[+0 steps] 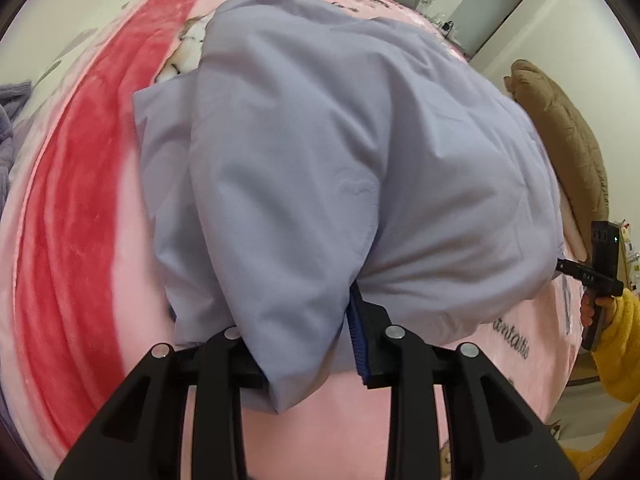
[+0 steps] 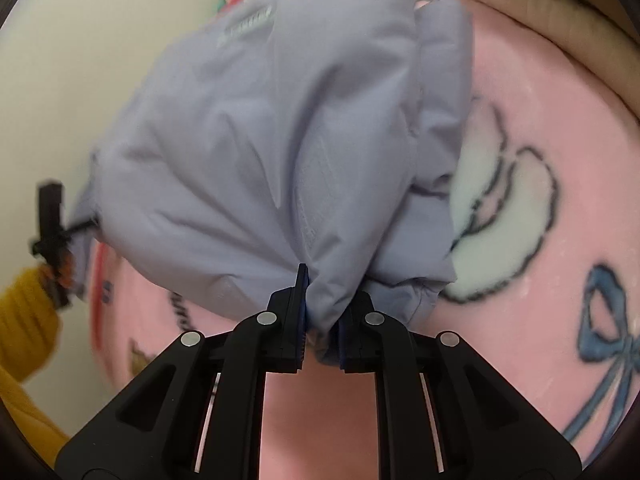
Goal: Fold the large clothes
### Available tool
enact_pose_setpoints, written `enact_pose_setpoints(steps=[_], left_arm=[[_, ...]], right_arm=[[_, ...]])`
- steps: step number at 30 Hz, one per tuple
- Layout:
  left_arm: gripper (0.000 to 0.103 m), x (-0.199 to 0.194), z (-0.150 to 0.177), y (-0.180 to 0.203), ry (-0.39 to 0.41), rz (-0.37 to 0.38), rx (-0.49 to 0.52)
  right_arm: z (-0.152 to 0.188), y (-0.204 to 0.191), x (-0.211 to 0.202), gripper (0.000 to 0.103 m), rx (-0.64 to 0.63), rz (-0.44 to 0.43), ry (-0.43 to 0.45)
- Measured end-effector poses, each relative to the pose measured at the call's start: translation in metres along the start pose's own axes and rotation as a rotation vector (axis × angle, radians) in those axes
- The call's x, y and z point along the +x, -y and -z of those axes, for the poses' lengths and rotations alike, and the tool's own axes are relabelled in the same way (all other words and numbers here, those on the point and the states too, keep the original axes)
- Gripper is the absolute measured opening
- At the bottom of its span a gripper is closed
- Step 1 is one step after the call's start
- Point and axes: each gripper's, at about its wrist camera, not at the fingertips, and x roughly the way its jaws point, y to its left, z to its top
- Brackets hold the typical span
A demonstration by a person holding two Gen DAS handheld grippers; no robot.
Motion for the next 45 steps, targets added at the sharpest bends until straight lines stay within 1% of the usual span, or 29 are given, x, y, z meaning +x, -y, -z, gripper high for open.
enact_pose_setpoints(steps=[1, 2, 3, 4, 5, 6, 7, 8, 9, 10, 11, 12, 14, 15, 17, 19, 20, 22, 23, 24, 26, 29, 32, 35, 37, 39, 41, 45], left_arm=[[0.033, -0.003, -0.002, 0.005, -0.001, -0.026, 0.013], [0.036, -0.007, -0.004, 0.009, 0.003, -0.045, 0.027], [0.041, -0.013, -0.005, 0.014, 0.015, -0.074, 0.047], [0.044, -0.02, -0.006, 0.016, 0.027, -0.093, 0.053], [0.049, -0.027, -0.007, 0.017, 0.035, -0.104, 0.051], [0.053, -0.036, -0.008, 0.017, 0.046, -0.14, 0.049], [0.059, -0.041, -0.009, 0.017, 0.053, -0.184, 0.053], [0.069, -0.05, -0.011, 0.016, 0.072, -0.241, 0.057], [0.074, -0.055, -0.013, 0.014, 0.094, -0.255, 0.055], [0.081, -0.061, -0.016, 0.011, 0.118, -0.256, 0.048], [0.086, -0.066, -0.022, 0.003, 0.141, -0.229, 0.026], [0.087, -0.066, -0.028, -0.004, 0.143, -0.194, 0.002], [0.088, -0.059, -0.047, -0.023, 0.125, -0.115, -0.072], [0.088, -0.055, -0.054, -0.03, 0.116, -0.091, -0.095], [0.088, -0.038, -0.072, -0.046, 0.078, -0.086, -0.135], [0.09, -0.022, -0.079, -0.059, 0.03, -0.051, -0.146], [0.092, -0.012, -0.085, -0.067, -0.001, -0.022, -0.156], [0.095, 0.001, -0.09, -0.071, -0.037, -0.003, -0.156], [0.099, 0.007, -0.094, -0.073, -0.058, 0.001, -0.142], [0.099, 0.013, -0.096, -0.075, -0.073, 0.004, -0.129], [0.099, 0.024, -0.098, -0.079, -0.111, 0.026, -0.117], [0.099, 0.036, -0.098, -0.085, -0.14, 0.067, -0.138], [0.099, 0.051, -0.096, -0.09, -0.165, 0.118, -0.166], [0.099, 0.06, -0.095, -0.088, -0.163, 0.134, -0.163], [0.099, 0.063, -0.095, -0.087, -0.159, 0.136, -0.155], [0.099, 0.064, -0.094, -0.087, -0.16, 0.147, -0.151], [0.099, 0.064, -0.091, -0.091, -0.166, 0.17, -0.15], [0.099, 0.071, -0.095, -0.094, -0.184, 0.199, -0.145]], right_arm=[[-0.002, -0.002, 0.0, 0.015, -0.003, 0.012, -0.001], [-0.005, -0.005, -0.006, 0.02, -0.001, 0.025, 0.007], [-0.006, -0.006, -0.012, 0.025, -0.003, 0.041, 0.02], [-0.008, -0.008, -0.021, 0.039, -0.009, 0.086, 0.032], [-0.009, -0.009, -0.027, 0.04, -0.009, 0.101, 0.036], [-0.01, -0.01, -0.035, 0.043, -0.004, 0.117, 0.042], [-0.011, -0.011, -0.045, 0.057, -0.001, 0.148, 0.06], [-0.014, -0.012, -0.059, 0.075, 0.003, 0.179, 0.1], [-0.017, -0.013, -0.073, 0.085, 0.008, 0.199, 0.147], [-0.022, -0.011, -0.083, 0.096, 0.015, 0.207, 0.191], [-0.029, -0.009, -0.088, 0.095, 0.022, 0.195, 0.207], [-0.038, -0.006, -0.089, 0.095, 0.029, 0.173, 0.209], [-0.059, 0.004, -0.083, 0.095, 0.036, 0.144, 0.186], [-0.072, 0.008, -0.075, 0.095, 0.035, 0.126, 0.169], [-0.086, 0.017, -0.06, 0.095, 0.034, 0.093, 0.144], [-0.096, 0.016, -0.043, 0.095, 0.04, 0.057, 0.107], [-0.102, 0.019, -0.035, 0.095, 0.044, 0.042, 0.09], [-0.111, 0.025, -0.021, 0.095, 0.048, 0.036, 0.078], [-0.114, 0.026, -0.015, 0.095, 0.044, 0.048, 0.067], [-0.117, 0.027, -0.008, 0.095, 0.038, 0.065, 0.054], [-0.117, 0.03, 0.004, 0.095, 0.034, 0.06, 0.033], [-0.118, 0.038, 0.012, 0.096, 0.039, 0.036, 0.027], [-0.119, 0.05, 0.02, 0.096, 0.073, -0.005, 0.005], [-0.121, 0.06, 0.025, 0.096, 0.099, -0.036, -0.009], [-0.12, 0.063, 0.025, 0.096, 0.106, -0.041, -0.007], [-0.118, 0.064, 0.021, 0.096, 0.09, -0.016, 0.014], [-0.115, 0.066, 0.02, 0.096, 0.085, -0.014, 0.022], [-0.112, 0.08, 0.029, 0.096, 0.143, -0.09, 0.001]])
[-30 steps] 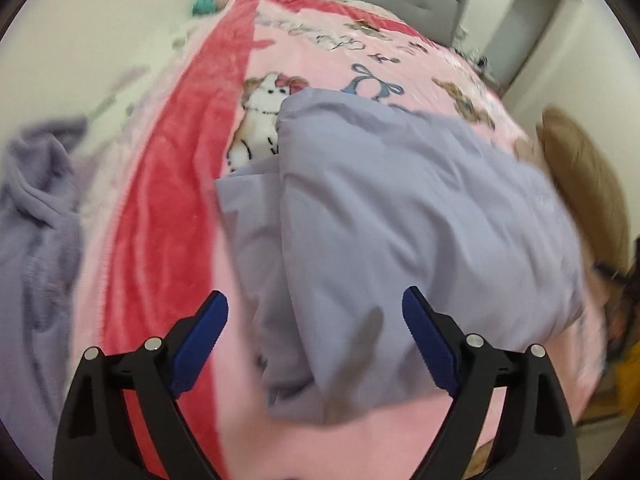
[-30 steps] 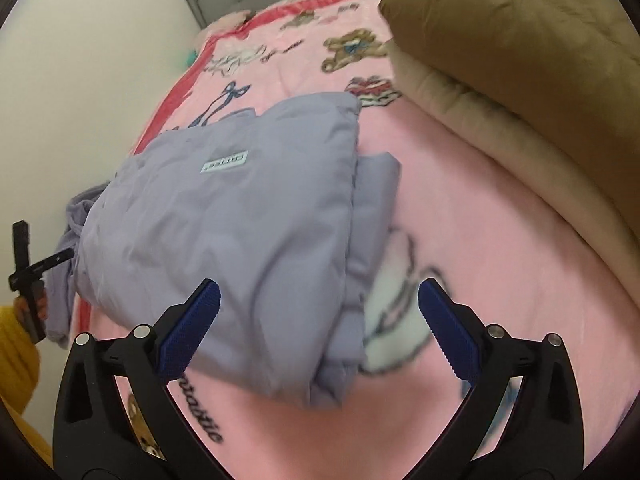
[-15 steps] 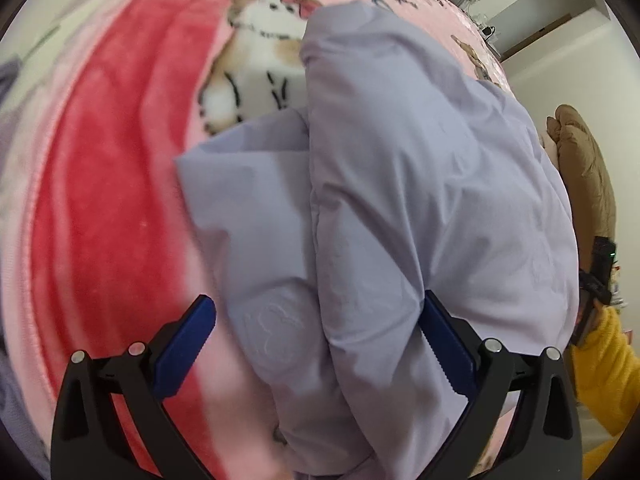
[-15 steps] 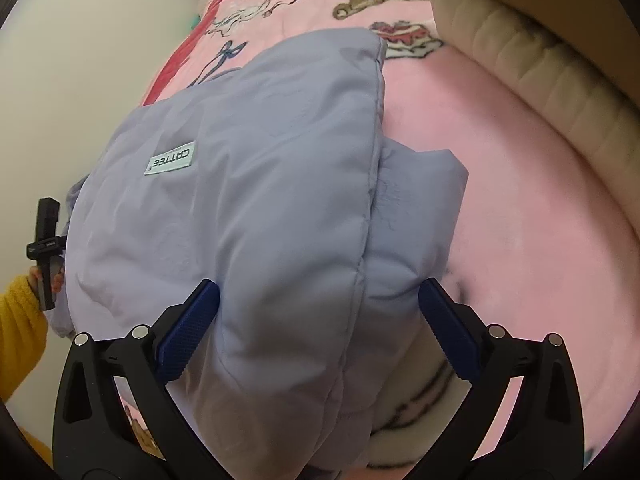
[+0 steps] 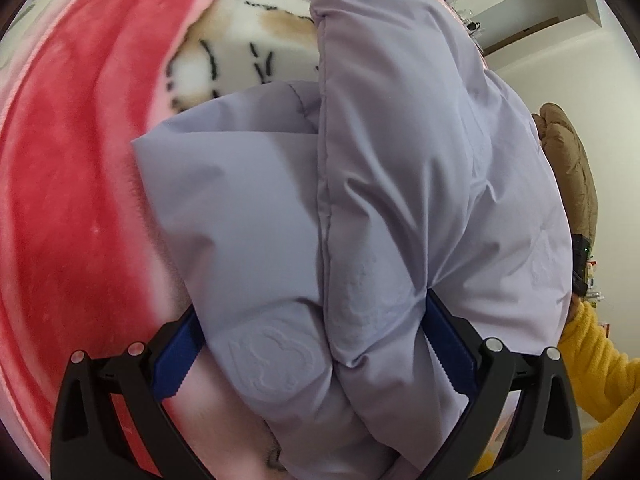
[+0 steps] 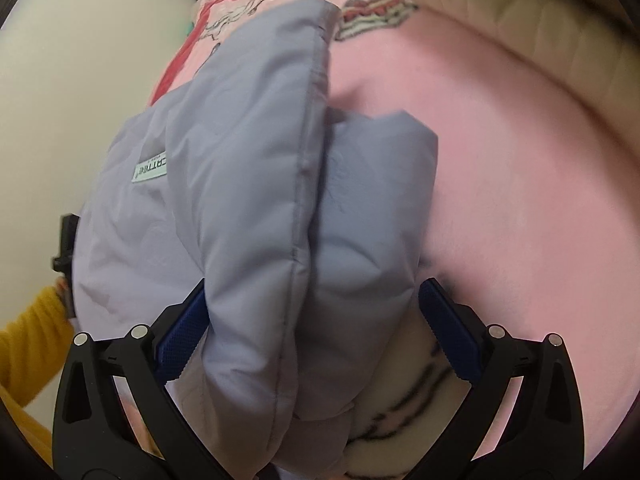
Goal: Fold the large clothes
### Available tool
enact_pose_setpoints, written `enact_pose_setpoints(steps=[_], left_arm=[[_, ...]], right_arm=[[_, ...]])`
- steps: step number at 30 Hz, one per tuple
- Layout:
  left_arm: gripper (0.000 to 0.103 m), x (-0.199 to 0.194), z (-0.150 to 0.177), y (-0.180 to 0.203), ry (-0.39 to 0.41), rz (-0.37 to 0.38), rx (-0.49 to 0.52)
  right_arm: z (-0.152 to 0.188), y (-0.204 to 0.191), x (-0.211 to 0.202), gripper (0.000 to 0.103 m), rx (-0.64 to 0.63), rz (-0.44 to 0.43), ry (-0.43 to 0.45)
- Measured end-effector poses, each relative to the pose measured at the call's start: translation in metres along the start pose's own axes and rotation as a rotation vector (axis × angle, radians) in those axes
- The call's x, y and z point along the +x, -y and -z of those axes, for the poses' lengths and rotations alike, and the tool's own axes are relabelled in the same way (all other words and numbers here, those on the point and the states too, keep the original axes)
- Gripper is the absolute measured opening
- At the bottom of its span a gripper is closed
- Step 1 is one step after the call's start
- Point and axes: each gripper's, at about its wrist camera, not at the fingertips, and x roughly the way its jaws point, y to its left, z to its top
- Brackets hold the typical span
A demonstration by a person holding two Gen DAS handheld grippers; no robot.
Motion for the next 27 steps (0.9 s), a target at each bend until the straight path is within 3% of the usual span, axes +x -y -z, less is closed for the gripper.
enact_pose_setpoints(steps=[6, 11, 15, 20, 24, 27], left_arm=[[0.099, 0.009, -0.007, 0.002, 0.001, -0.01, 0.005], [0.099, 0.008, -0.011, 0.029, -0.029, -0.053, 0.013], [0.098, 0.0, -0.012, 0.053, -0.011, 0.009, 0.086], [0.099, 0.017, -0.009, 0.028, -0.032, 0.019, 0.028], [0.099, 0.024, -0.015, 0.011, -0.059, 0.116, -0.019], [0.099, 0.024, -0.016, 0.007, -0.058, 0.124, -0.03]], right_arm=[[-0.003, 0.01, 0.015, 0.096, 0.053, -0.07, -0.026], [-0.013, -0.022, 0.017, 0.094, -0.005, -0.151, -0.09], [-0.014, -0.064, 0.027, 0.096, -0.175, -0.051, -0.125], [-0.018, -0.03, 0.035, 0.096, 0.011, -0.155, -0.13], [-0.015, -0.025, 0.037, 0.096, 0.029, -0.174, -0.143], [-0.013, -0.024, 0.039, 0.096, 0.045, -0.169, -0.163]])
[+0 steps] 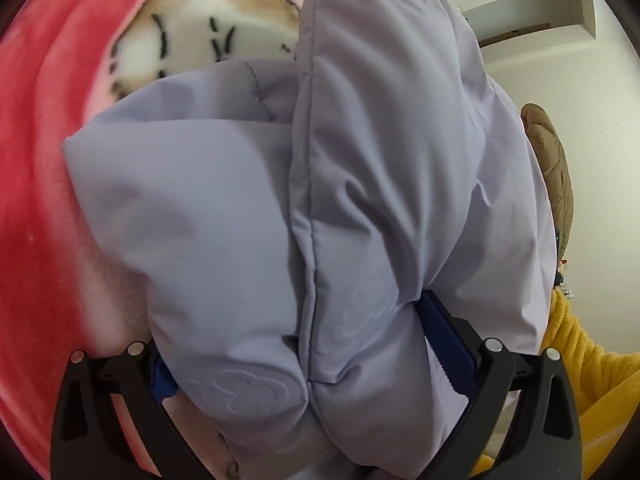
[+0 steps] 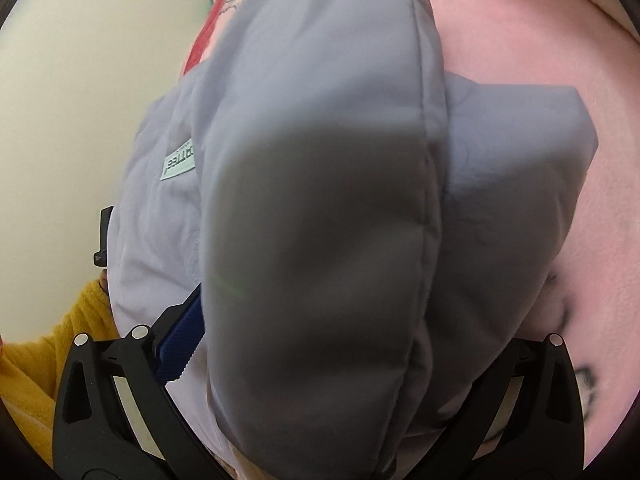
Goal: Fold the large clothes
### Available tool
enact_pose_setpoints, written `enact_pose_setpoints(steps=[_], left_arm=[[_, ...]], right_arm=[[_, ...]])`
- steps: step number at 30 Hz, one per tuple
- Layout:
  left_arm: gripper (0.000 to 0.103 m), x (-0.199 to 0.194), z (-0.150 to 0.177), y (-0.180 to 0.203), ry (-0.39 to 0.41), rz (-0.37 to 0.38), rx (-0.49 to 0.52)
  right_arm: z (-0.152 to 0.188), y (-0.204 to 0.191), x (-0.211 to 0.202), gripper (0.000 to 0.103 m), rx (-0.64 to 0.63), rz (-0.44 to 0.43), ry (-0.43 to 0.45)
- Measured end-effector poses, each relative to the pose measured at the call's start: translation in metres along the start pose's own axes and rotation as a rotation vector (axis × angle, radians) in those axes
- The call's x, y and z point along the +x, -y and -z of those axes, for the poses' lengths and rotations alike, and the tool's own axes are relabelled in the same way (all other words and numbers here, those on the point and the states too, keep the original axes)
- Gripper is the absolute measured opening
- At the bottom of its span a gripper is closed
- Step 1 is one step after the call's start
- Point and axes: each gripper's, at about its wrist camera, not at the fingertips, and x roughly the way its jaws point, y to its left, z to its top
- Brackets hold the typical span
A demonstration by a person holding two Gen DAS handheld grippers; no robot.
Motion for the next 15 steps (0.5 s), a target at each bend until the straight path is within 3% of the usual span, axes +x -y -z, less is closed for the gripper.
enact_pose_setpoints(steps=[8, 15], left_arm=[[0.099, -0.009, -0.004, -0.019, -0.057, 0.018, 0.019], [0.099, 0.001, -0.005, 0.001, -0.055, -0.097, 0.034]], right_arm=[[-0.007, -0.007, 0.002, 0.096, 0.002, 0.024, -0.04], [-0.002, -0.012, 0.001, 0.096, -0.004, 0.061, -0.002]])
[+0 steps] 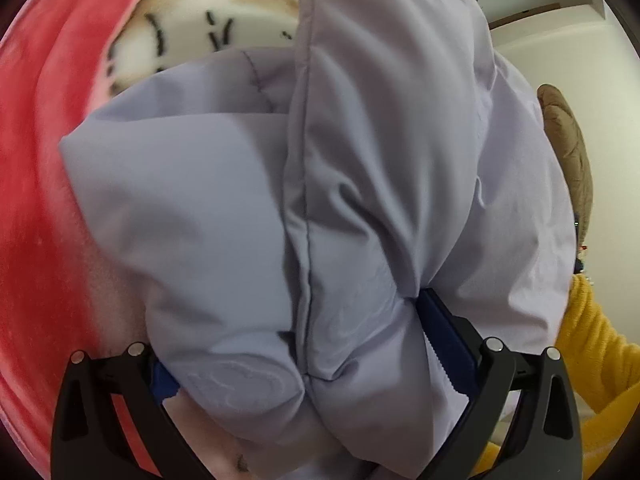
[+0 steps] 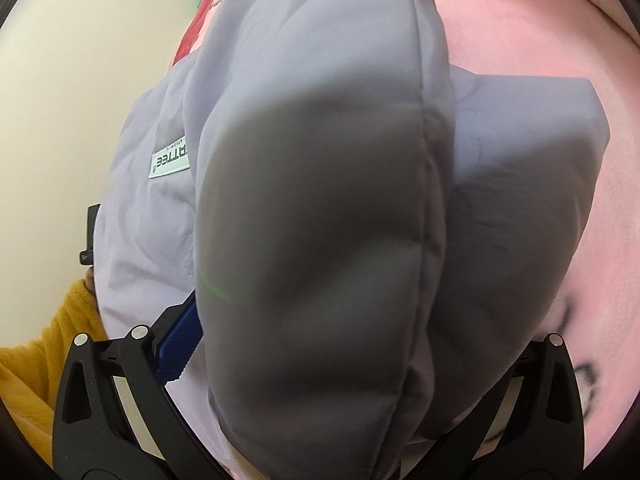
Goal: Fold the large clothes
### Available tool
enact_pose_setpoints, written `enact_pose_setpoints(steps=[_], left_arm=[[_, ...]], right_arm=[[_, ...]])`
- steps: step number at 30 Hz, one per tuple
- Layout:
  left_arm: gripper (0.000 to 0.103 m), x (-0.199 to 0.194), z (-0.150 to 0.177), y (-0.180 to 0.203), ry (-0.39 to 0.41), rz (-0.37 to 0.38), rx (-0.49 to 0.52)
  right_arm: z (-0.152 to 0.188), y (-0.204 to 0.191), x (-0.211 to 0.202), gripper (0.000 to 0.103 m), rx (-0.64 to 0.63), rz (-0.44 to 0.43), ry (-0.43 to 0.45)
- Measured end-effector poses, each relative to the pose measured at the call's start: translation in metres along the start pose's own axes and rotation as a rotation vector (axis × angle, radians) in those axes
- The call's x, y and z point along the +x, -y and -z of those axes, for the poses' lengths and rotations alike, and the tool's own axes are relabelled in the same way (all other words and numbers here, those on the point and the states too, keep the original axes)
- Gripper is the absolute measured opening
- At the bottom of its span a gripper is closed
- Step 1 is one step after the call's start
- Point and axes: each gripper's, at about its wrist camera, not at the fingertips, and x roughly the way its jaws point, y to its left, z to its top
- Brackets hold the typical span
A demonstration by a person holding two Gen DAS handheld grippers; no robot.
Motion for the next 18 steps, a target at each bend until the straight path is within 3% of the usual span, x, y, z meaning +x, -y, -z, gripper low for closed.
enact_pose_setpoints(steps=[9, 12, 13, 14, 16, 18], left_arm=[[0.099, 0.003, 0.001, 0.016, 0.036, -0.052, 0.005], [0.098, 0.005, 0.002, 0.027, 0.05, -0.093, 0.007], [0.096, 0.005, 0.001, 0.031, 0.051, -0.106, 0.003], [0.088, 0.004, 0.001, 0.034, 0.05, -0.113, -0.001], [0.075, 0.003, -0.002, 0.048, 0.053, -0.157, -0.005], [0.051, 0.001, -0.004, 0.065, 0.057, -0.216, -0.001]], right_arm=[[0.004, -0.024, 0.013, 0.095, 0.011, 0.091, -0.003], [0.008, -0.046, 0.012, 0.079, 0.002, 0.163, 0.001], [0.01, -0.055, 0.012, 0.07, 0.008, 0.176, 0.002], [0.012, -0.065, 0.008, 0.056, -0.001, 0.202, 0.015], [0.018, -0.087, 0.001, 0.041, -0.046, 0.248, 0.038], [0.022, -0.11, -0.003, 0.032, -0.05, 0.311, 0.056]])
